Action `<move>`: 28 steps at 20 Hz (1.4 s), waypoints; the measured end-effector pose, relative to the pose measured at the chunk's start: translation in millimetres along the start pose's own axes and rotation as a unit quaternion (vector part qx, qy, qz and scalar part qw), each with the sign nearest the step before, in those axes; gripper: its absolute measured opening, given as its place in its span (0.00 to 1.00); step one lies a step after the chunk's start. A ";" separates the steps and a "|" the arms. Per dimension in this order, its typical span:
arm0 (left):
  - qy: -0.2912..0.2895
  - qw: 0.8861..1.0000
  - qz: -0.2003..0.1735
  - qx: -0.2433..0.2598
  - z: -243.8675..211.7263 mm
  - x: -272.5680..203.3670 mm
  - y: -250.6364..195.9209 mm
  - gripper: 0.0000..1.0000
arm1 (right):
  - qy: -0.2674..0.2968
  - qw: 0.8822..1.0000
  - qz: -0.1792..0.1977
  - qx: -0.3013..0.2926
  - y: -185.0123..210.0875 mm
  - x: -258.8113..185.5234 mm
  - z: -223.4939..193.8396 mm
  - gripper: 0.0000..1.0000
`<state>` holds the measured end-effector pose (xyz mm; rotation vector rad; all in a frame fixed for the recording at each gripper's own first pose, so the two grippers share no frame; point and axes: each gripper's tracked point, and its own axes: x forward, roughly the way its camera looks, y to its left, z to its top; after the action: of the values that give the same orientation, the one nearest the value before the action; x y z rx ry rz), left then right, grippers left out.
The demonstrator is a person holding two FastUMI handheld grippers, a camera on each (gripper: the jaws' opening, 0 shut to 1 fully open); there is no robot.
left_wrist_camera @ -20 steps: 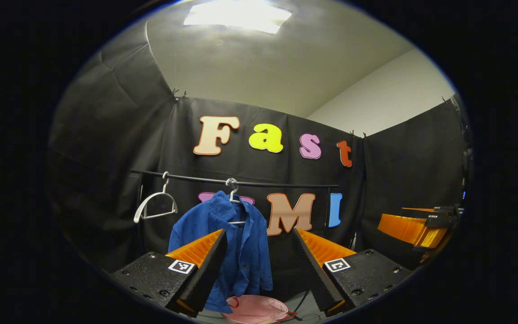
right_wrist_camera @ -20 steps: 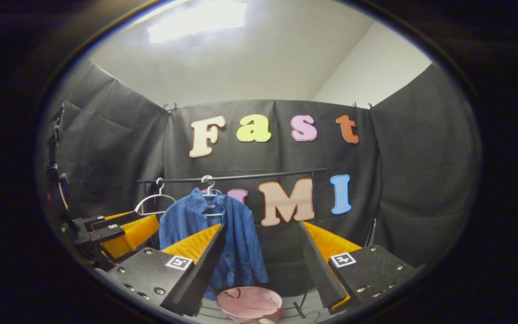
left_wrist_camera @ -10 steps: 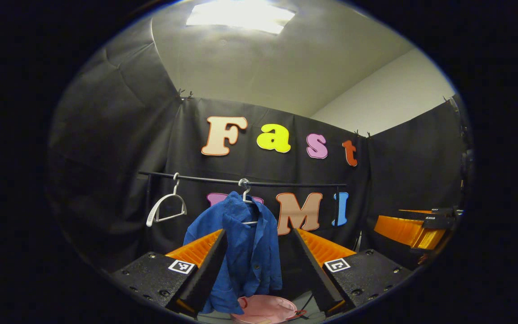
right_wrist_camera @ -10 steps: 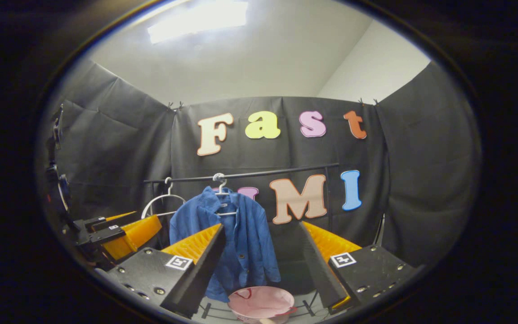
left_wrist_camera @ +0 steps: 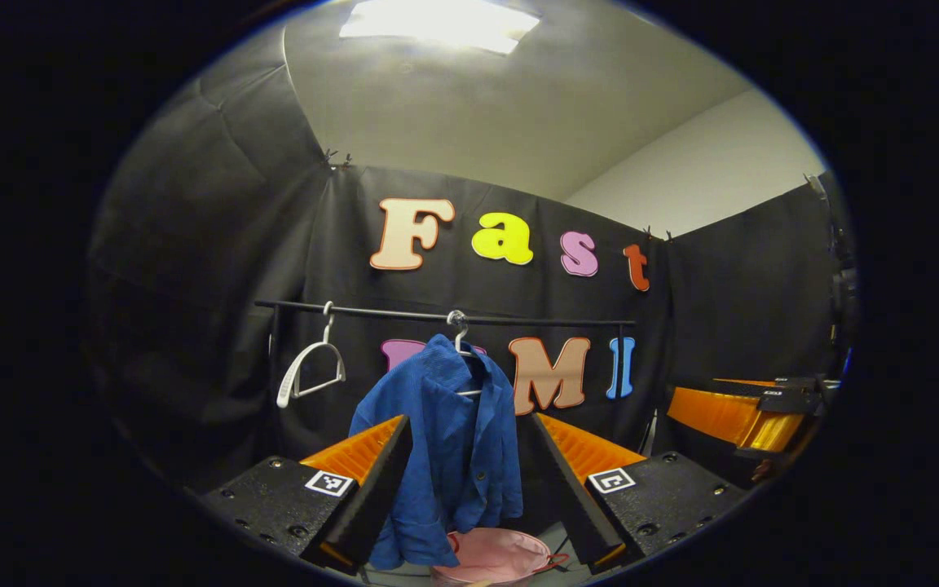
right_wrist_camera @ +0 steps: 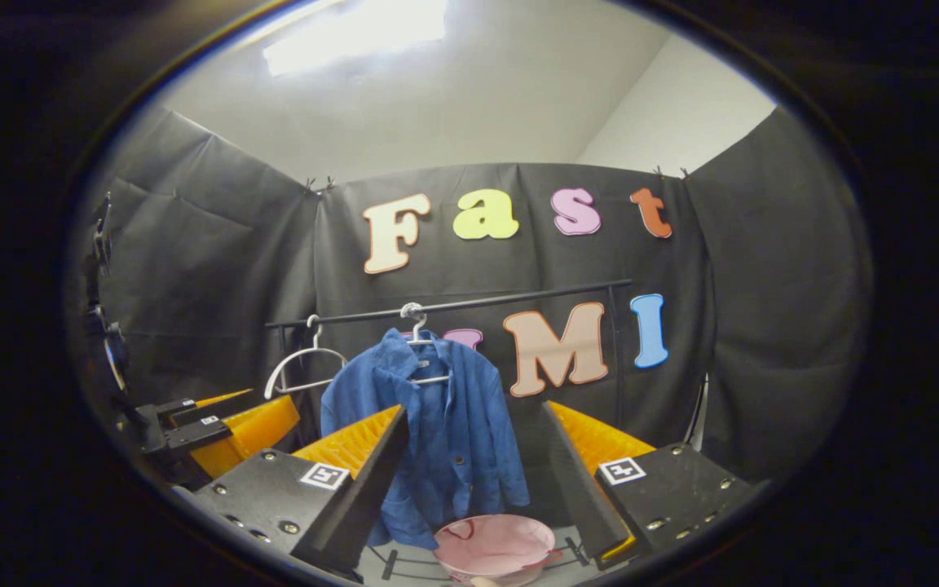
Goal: Grasp the clothes on the hanger with both hands and then place them into the laundry hamper below.
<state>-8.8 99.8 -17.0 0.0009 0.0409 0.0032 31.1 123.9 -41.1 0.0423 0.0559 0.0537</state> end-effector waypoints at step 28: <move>0.048 0.986 0.143 0.075 -139.5 264.4 56.3 0.83 | 0.105 0.972 0.206 0.042 41.2 369.6 -134.4 0.95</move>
<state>249.5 157.0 -167.1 0.1565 0.1375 0.2872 389.8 190.8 -193.6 0.1318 0.2617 0.4715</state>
